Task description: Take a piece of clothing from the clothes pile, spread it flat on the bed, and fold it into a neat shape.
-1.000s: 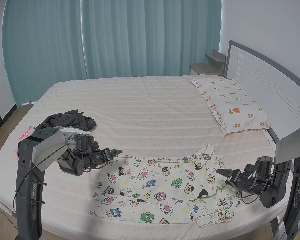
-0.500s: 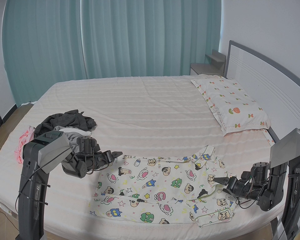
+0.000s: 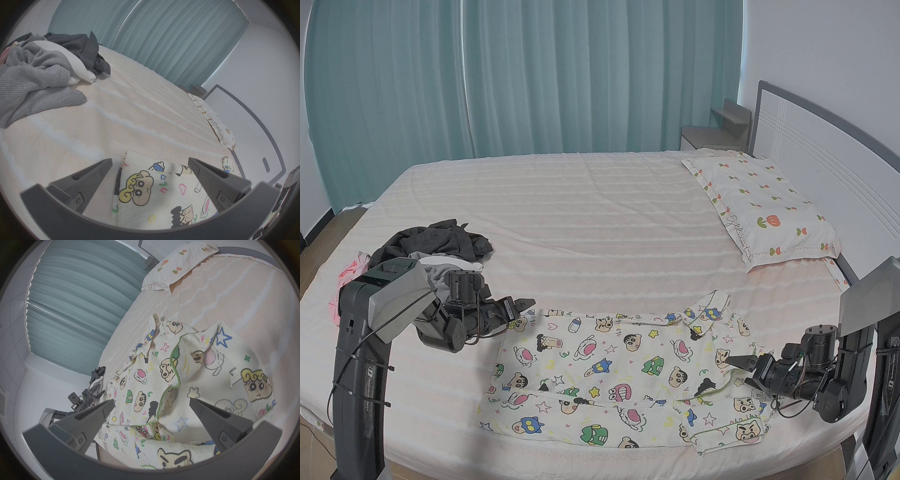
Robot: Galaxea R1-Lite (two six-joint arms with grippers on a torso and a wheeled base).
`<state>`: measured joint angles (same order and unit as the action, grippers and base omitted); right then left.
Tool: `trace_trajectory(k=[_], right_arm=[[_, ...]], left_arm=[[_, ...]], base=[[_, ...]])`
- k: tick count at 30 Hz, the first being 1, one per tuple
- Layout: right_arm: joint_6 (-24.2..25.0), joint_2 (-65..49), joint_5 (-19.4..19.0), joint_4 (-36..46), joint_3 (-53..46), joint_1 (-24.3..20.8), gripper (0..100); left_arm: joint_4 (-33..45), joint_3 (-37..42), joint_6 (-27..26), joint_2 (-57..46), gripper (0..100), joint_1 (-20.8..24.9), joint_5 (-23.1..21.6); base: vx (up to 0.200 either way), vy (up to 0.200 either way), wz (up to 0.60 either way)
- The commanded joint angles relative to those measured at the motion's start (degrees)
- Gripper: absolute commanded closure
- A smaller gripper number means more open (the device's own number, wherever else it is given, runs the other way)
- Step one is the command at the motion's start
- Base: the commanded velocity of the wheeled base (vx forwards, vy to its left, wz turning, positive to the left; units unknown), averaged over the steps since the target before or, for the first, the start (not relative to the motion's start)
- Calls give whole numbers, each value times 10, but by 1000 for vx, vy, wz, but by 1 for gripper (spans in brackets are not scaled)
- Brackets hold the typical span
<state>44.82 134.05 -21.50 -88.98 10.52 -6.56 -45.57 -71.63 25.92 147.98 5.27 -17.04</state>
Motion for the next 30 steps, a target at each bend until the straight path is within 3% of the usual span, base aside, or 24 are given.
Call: trace_trajectory(k=[1, 22, 23, 30], right_arm=[[0, 1, 0, -10, 0, 0, 0], [-1, 1, 1, -10, 1, -1, 0], [-1, 2, 1, -10, 1, -1, 0], [-1, 2, 1, -10, 1, -1, 0]], left_arm=[[0, 6, -7, -1, 0, 0, -1], [22, 8, -7, 3, 0, 21, -6], [21, 7, -7, 4, 100, 20, -5], [19, 8, -4, 4, 100, 16, -3]], base=[[0, 0, 0], [0, 0, 0], [0, 0, 0], [0, 0, 0]])
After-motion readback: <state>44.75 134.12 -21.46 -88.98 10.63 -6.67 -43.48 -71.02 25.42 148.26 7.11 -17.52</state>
